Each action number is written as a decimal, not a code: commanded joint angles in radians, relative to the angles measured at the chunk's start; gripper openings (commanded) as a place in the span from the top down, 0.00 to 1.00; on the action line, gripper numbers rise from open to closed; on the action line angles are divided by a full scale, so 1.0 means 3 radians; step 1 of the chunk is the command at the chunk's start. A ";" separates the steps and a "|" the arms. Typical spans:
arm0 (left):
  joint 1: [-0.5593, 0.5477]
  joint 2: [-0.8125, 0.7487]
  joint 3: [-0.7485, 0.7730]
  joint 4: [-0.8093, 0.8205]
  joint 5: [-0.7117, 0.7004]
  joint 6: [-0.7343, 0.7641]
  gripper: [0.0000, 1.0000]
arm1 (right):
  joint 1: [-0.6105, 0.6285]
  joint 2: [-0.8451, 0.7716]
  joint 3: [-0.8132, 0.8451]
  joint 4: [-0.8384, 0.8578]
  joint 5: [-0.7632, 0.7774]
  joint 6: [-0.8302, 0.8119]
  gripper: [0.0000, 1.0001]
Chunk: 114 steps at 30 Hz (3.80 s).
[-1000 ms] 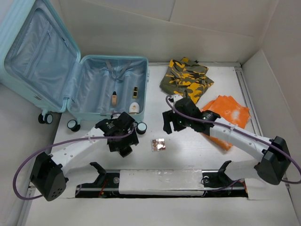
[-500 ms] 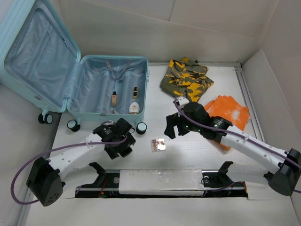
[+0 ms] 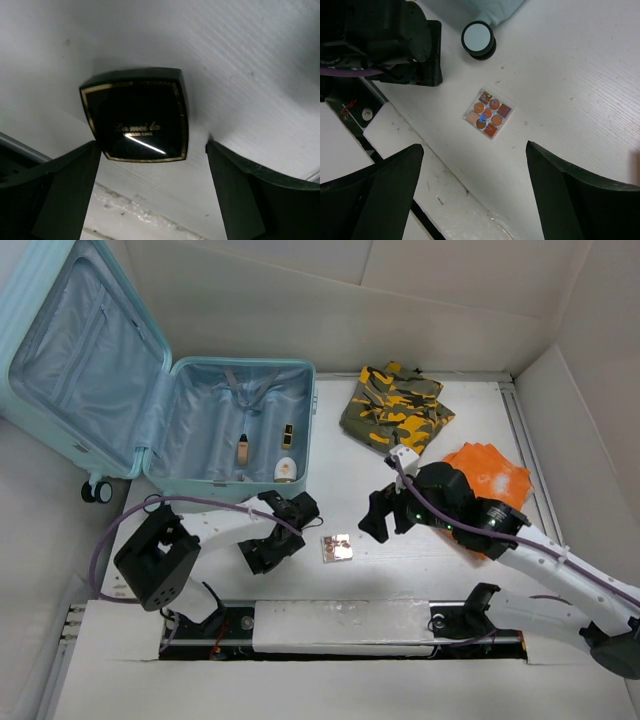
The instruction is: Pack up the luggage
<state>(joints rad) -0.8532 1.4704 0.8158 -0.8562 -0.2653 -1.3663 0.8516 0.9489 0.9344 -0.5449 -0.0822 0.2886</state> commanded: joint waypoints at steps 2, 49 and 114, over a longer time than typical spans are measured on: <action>-0.0076 0.0059 -0.0075 0.0123 -0.0042 -0.0364 0.18 | -0.0057 -0.0176 0.0066 -0.0111 -0.0120 -0.0179 0.10; -0.0070 -0.0212 0.0337 -0.0124 -0.0500 -0.0580 0.70 | -0.0395 -0.0085 0.0270 -0.0495 -0.0575 -0.0599 0.10; -0.0930 0.0437 0.0748 0.1202 0.0266 0.1594 0.14 | -0.1581 -0.0254 0.0592 -0.0986 0.0034 -0.0098 0.00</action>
<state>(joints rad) -1.1324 1.5860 1.0416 -0.5583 -0.1841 -0.8371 0.3851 0.8890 1.1225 -0.8608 0.0059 0.2802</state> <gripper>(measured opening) 0.858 0.998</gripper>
